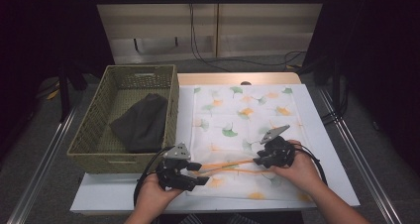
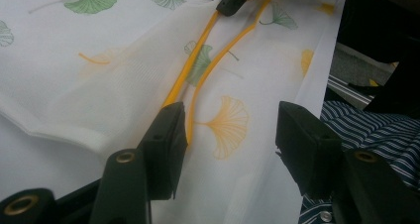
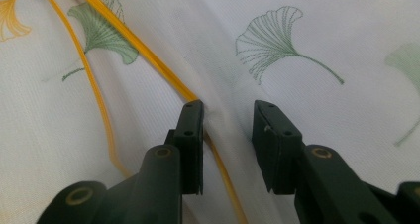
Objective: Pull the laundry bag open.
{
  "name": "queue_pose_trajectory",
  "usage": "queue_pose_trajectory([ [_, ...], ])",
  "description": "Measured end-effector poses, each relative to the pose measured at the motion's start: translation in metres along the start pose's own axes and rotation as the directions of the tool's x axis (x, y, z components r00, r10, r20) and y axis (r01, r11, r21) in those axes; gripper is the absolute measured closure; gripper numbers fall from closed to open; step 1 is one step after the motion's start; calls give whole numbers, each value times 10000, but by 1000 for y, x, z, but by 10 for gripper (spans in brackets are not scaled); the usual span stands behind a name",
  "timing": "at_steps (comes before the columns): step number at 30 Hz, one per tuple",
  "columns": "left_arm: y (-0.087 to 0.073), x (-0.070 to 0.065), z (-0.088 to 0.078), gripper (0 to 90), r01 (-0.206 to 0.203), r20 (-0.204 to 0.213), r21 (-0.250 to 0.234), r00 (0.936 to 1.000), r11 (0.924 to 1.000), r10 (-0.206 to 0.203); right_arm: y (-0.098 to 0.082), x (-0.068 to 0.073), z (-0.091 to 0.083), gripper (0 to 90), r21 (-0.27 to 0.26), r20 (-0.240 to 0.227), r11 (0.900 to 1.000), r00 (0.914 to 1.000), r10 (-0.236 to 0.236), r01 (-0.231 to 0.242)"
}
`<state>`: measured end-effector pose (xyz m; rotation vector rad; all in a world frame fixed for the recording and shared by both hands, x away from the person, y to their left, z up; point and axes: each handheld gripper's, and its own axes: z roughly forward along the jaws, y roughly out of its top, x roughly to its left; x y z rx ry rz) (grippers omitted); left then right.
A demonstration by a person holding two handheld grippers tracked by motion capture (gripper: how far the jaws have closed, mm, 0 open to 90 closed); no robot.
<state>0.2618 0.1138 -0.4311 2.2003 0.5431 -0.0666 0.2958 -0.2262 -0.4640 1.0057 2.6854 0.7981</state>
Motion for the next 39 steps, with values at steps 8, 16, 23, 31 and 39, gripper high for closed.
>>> queue_pose_trajectory([
  [8,0,-2,1,442,36,143,-174,9999,9998,-33,4,-5,2,871,19,21,10000,10000,27,-27],
  [16,0,-1,0,426,-71,27,-22,10000,10000,71,5,-8,3,808,-103,179,9999,9998,64,-62],
  [23,0,-2,1,421,-82,108,-43,9999,10000,82,6,-11,4,898,-40,43,9998,9998,186,-186],
  [31,6,-2,1,417,-100,134,28,9999,9999,100,7,-18,-8,900,-610,-365,9969,9982,470,-492],
  [39,13,2,-3,415,-27,245,-201,9997,9998,32,22,-29,-29,900,-1182,-546,9905,9965,639,-700],
])
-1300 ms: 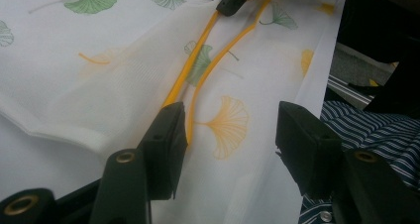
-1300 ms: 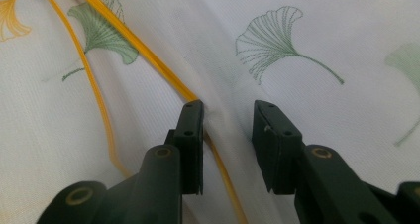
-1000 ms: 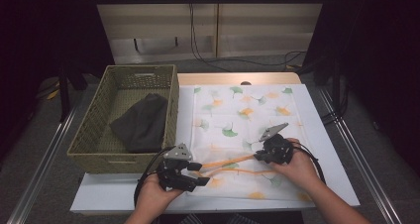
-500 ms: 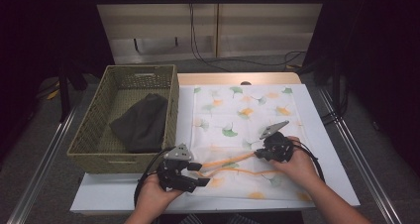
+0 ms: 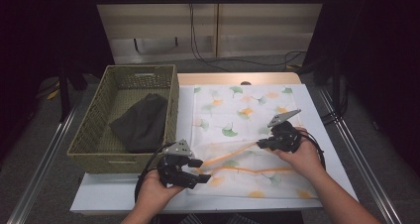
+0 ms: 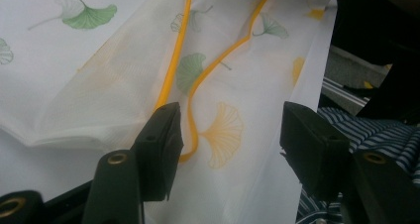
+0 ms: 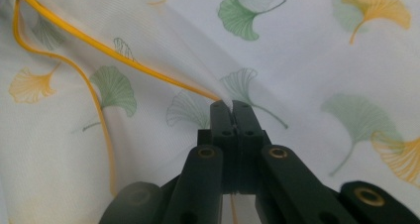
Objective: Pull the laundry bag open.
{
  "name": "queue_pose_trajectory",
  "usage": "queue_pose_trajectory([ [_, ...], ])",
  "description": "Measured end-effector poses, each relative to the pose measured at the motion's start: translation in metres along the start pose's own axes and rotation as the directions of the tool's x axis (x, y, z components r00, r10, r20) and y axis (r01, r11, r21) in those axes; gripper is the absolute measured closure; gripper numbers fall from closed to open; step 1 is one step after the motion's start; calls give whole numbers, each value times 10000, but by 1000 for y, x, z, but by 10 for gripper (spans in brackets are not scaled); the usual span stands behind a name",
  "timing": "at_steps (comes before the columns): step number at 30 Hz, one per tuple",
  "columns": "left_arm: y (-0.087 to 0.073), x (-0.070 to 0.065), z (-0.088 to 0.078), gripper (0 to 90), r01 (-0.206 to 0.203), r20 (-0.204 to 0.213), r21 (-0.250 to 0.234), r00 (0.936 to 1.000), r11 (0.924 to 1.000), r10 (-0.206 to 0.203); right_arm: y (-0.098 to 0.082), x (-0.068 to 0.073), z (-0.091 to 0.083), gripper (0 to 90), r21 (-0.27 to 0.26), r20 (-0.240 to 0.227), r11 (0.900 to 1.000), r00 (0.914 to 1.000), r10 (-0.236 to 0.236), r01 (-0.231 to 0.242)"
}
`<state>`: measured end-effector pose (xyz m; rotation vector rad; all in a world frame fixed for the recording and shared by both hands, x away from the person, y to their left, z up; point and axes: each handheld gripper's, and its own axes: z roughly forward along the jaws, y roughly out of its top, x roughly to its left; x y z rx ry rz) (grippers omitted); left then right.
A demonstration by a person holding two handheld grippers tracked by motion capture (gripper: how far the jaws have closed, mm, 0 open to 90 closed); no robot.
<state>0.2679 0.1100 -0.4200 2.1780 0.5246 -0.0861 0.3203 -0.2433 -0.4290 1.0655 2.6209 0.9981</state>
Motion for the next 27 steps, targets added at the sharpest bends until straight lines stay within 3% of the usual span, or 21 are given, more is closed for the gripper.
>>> queue_pose_trajectory([
  [8,3,2,1,409,34,20,-130,10000,9999,-34,16,-9,-12,900,-480,-169,9987,9997,154,-162],
  [14,4,2,1,406,84,102,-186,9999,9998,-82,31,-10,-31,900,-1026,-163,9946,9998,111,-127],
  [27,8,4,-1,396,77,61,-96,10000,9999,-76,52,-21,-47,900,-1451,-522,9887,9982,312,-384],
])
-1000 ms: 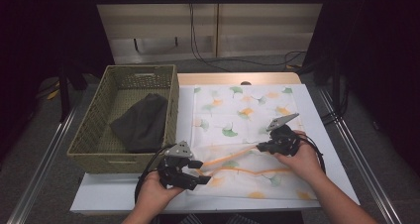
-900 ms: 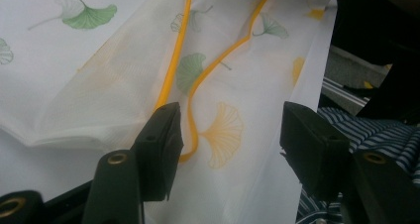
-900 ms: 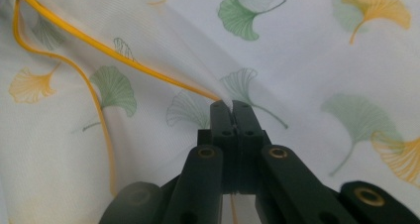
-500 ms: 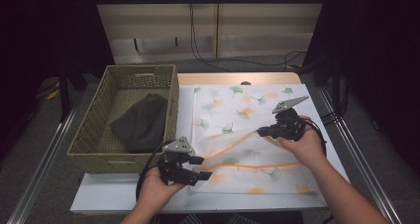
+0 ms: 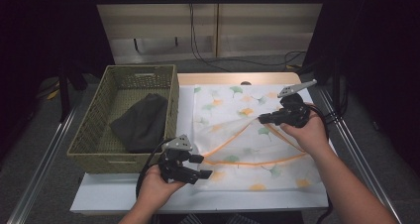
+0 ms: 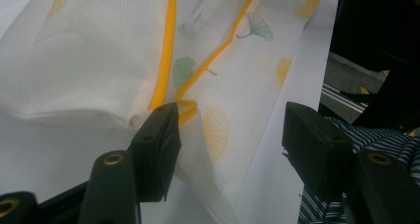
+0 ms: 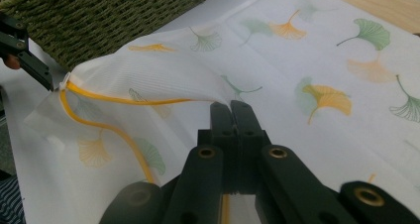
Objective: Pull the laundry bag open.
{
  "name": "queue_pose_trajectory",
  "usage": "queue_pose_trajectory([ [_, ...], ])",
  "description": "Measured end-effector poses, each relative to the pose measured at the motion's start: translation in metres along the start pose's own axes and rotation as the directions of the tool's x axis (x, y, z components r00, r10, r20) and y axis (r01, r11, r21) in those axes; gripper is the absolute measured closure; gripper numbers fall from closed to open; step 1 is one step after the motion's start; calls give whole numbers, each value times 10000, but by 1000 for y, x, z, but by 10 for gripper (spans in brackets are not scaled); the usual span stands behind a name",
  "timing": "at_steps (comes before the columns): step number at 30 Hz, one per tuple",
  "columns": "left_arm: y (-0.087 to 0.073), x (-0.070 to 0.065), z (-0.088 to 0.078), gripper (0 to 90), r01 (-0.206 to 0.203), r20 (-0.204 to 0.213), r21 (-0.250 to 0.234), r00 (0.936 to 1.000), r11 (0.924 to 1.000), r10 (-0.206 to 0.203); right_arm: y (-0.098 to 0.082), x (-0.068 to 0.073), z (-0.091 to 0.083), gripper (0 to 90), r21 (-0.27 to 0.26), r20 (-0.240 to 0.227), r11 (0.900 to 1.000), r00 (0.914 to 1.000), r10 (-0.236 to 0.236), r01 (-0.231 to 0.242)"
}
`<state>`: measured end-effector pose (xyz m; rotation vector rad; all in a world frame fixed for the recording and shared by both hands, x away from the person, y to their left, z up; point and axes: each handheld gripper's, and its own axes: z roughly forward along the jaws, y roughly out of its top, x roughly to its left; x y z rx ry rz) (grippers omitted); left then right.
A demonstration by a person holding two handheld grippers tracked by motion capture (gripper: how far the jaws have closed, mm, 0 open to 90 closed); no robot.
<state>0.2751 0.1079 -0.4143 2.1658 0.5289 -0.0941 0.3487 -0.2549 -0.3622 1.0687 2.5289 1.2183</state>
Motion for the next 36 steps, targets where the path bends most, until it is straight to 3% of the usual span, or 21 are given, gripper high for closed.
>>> queue_pose_trajectory([
  [8,0,-1,1,387,-15,18,32,10000,10000,15,7,-1,-6,900,-47,31,10000,10000,-66,67],
  [12,2,-3,2,379,-273,-124,348,9995,9990,277,8,-3,-7,900,21,81,10000,10000,-48,48],
  [15,2,-4,2,370,-220,-81,201,9997,9996,222,8,-3,-6,900,72,67,10000,10000,-66,65],
  [30,20,3,-19,350,-245,-303,342,9992,9991,256,10,-4,-5,900,315,99,9994,9998,-145,142],
  [32,22,4,-21,356,-143,-149,107,9998,9998,144,10,-4,-5,900,356,41,9991,9997,-234,233],
  [36,28,3,-29,354,-337,-404,257,9986,9991,347,11,-4,-5,900,531,-35,9982,9996,-283,284],
])
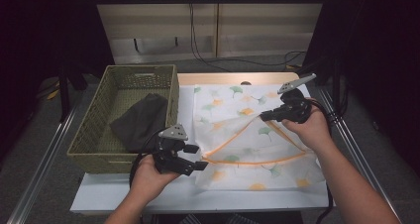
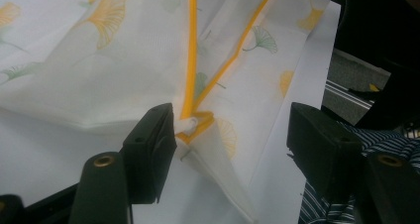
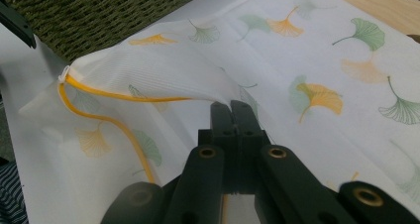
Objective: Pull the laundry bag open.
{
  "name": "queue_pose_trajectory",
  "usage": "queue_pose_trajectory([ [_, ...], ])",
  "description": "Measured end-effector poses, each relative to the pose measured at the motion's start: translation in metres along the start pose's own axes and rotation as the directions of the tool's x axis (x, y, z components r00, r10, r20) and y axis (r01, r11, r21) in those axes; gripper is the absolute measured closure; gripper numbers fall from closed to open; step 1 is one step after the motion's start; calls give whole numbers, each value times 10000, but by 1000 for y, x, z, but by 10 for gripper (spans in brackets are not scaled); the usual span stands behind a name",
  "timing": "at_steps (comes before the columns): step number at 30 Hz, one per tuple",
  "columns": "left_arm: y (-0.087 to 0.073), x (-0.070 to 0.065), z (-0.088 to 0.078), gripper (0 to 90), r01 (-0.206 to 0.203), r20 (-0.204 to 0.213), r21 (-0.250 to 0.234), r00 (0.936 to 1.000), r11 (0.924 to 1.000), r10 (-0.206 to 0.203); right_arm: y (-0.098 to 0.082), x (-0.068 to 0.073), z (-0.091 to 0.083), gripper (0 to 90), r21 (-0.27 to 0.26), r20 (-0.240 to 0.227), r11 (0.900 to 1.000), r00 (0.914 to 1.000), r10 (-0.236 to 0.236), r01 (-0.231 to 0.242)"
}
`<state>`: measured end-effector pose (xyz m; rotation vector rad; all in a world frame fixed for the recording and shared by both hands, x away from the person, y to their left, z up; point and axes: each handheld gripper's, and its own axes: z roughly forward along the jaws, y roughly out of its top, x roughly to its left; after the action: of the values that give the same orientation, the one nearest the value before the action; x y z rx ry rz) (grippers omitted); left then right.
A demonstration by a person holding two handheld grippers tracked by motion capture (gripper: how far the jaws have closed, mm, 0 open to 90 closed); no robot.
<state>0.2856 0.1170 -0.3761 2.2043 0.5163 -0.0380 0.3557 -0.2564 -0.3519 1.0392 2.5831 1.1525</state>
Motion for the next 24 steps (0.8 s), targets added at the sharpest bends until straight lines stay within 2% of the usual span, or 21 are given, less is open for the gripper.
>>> queue_pose_trajectory([
  [2,1,0,-2,353,28,-10,-238,10000,9997,-28,1,0,0,900,107,-40,9999,10000,14,-14],
  [3,3,1,-5,353,-16,-78,-25,10000,10000,16,1,-1,0,900,95,-60,10000,10000,-5,5],
  [7,6,3,-10,350,39,-142,-247,9999,9997,-42,1,-2,-1,900,196,9,9998,10000,9,-9],
  [8,7,5,-13,350,-54,-242,-113,9997,9999,51,1,-2,-1,900,218,-25,9998,10000,10,-9],
  [10,8,7,-16,348,6,-215,-382,9998,9993,-15,2,-3,-1,900,285,-102,9996,9999,2,1],
  [11,10,9,-20,346,30,-275,-177,9996,9998,-35,2,-3,-1,900,299,-69,9995,10000,51,-49],
  [12,10,12,-22,341,90,-291,-409,9995,9991,-102,2,-3,-1,900,325,-69,9995,10000,60,-57],
  [15,12,19,-29,338,183,-458,-191,9988,9996,-191,3,-4,0,900,441,-76,9990,10000,-17,20],
  [17,11,22,-31,338,295,-521,-429,9981,9986,-317,4,-4,0,900,580,-104,9983,9999,-9,15],
  [18,11,23,-33,338,251,-547,-328,9981,9991,-268,4,-4,0,900,661,-65,9978,10000,-67,72],
  [22,12,28,-37,335,326,-636,-466,9973,9984,-355,5,-5,-1,900,783,-13,9969,10000,-41,42],
  [23,14,29,-40,333,272,-785,-167,9965,9995,-284,6,-5,-1,900,796,-17,9968,10000,-45,46],
  [24,14,29,-39,332,261,-890,-242,9956,9994,-281,6,-5,-1,900,789,-72,9968,9999,-115,121],
])
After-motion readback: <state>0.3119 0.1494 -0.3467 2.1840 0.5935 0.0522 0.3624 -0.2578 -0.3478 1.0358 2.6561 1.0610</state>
